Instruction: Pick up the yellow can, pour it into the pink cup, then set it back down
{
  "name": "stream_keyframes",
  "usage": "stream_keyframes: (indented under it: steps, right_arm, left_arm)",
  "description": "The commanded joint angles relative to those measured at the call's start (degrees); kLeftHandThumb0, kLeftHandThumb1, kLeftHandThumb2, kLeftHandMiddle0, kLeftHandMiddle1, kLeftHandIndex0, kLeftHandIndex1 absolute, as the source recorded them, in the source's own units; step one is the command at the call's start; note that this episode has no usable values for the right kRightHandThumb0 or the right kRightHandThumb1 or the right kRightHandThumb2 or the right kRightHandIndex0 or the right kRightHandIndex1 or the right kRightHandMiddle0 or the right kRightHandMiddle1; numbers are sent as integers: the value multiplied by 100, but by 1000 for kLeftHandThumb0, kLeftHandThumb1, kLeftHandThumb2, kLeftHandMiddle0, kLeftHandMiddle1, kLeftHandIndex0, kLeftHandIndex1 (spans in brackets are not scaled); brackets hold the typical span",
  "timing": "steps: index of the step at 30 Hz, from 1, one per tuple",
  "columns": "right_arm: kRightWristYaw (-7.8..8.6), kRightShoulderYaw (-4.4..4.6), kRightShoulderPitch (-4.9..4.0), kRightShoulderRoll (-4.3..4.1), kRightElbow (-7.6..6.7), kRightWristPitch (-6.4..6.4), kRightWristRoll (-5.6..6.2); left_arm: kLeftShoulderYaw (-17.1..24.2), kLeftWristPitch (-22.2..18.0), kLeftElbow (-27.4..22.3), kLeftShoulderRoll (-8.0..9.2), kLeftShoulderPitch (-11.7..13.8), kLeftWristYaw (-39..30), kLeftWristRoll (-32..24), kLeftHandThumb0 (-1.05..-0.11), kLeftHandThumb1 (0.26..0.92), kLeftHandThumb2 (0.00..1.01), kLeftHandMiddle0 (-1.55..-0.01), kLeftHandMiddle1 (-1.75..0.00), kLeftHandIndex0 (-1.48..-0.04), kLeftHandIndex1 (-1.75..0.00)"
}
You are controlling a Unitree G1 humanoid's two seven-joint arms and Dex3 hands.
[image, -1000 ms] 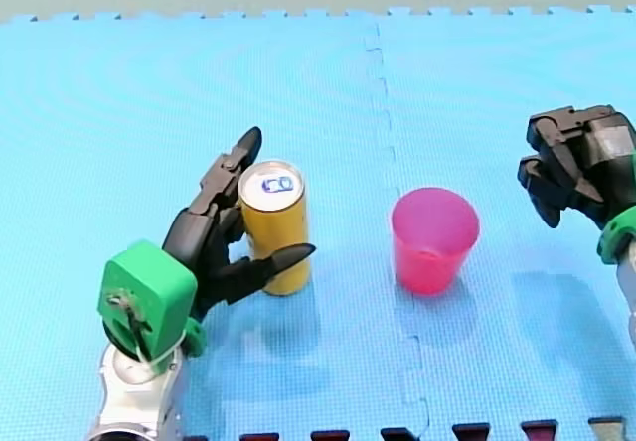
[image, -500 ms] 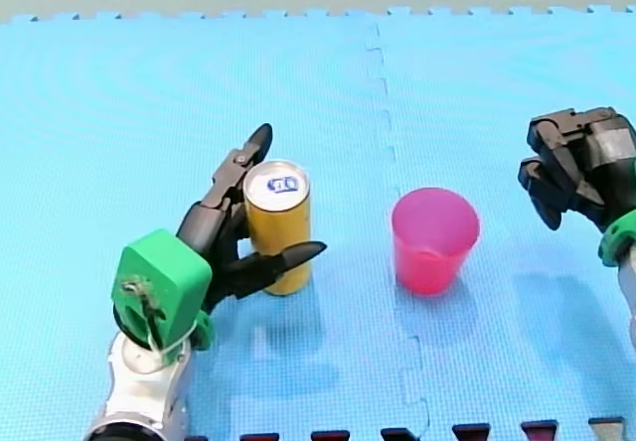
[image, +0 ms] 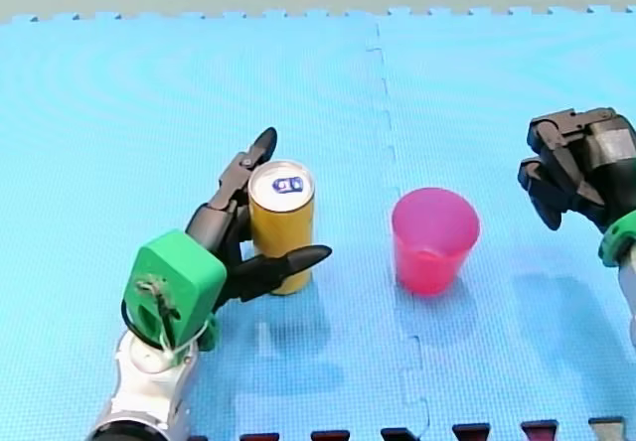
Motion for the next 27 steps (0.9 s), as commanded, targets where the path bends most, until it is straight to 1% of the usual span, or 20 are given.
stream_keyframes:
  steps: [1,8,17,27]
  right_arm:
    - [5,-10,23,-25,-22,-37,31]
    - [29,-20,22,-33,-18,-27,44]
    - [38,-29,15,-62,-11,-10,47]
    - [76,-29,36,-71,-23,-34,57]
  left_arm:
    - [-10,-16,25,10,-23,20,21,-870,672,0,-88,-3,-113,-2]
    - [65,-21,51,4,-46,60,-61,-868,674,1,-102,-8,-121,-4]
    - [271,19,66,85,-52,-146,-298,-877,680,2,-120,-12,-132,-5]
    - [250,1,111,83,-83,-27,-207,-932,708,7,-152,-17,-143,-4]
